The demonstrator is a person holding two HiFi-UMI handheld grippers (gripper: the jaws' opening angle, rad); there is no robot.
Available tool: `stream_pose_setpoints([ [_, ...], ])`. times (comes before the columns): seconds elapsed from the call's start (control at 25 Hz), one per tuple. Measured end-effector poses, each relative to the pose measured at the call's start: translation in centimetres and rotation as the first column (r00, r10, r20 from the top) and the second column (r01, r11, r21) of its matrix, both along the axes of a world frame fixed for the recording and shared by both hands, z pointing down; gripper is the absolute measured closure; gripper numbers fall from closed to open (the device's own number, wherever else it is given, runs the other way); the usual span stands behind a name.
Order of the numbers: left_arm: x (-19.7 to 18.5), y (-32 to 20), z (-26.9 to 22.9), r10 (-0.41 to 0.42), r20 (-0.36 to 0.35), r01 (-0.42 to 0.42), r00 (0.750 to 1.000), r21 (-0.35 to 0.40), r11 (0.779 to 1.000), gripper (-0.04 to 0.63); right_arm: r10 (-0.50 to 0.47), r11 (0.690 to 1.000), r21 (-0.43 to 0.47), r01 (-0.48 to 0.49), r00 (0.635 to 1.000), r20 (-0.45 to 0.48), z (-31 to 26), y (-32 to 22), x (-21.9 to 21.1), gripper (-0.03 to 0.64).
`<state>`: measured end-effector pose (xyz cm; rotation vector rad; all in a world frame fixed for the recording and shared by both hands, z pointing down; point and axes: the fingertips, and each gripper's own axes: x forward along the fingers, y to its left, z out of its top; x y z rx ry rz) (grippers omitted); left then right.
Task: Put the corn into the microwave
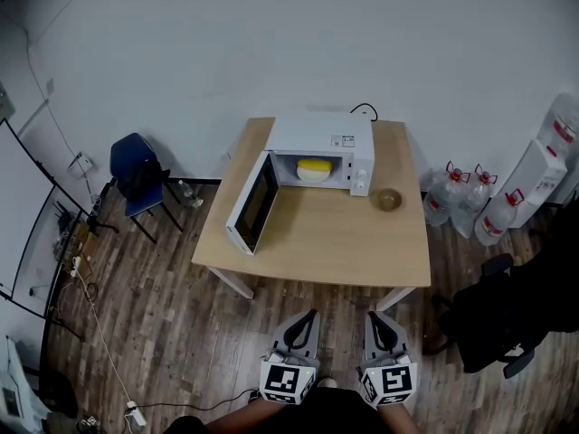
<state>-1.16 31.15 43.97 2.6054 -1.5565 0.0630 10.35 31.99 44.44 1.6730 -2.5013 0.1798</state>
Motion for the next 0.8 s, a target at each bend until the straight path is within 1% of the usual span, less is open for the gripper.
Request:
stream_pose_setpoints([
  [0.4,-2.1,1.8,-0.5,-0.045,-0.010,0.045,0.999,0.027,0.999,0.578,-0.042,0.998,0.036,0.043,0.999,-0.034,-1.0,1.3,-2.0,0.560],
  [0.8,-2.9,2.7,0.1,-0.080,-0.046,0.081,0.996,0.000,0.997,0.578,-0.065,0.997,0.038,0.067,0.997,-0.043,-0.7,2.2,-2.7,0.560],
])
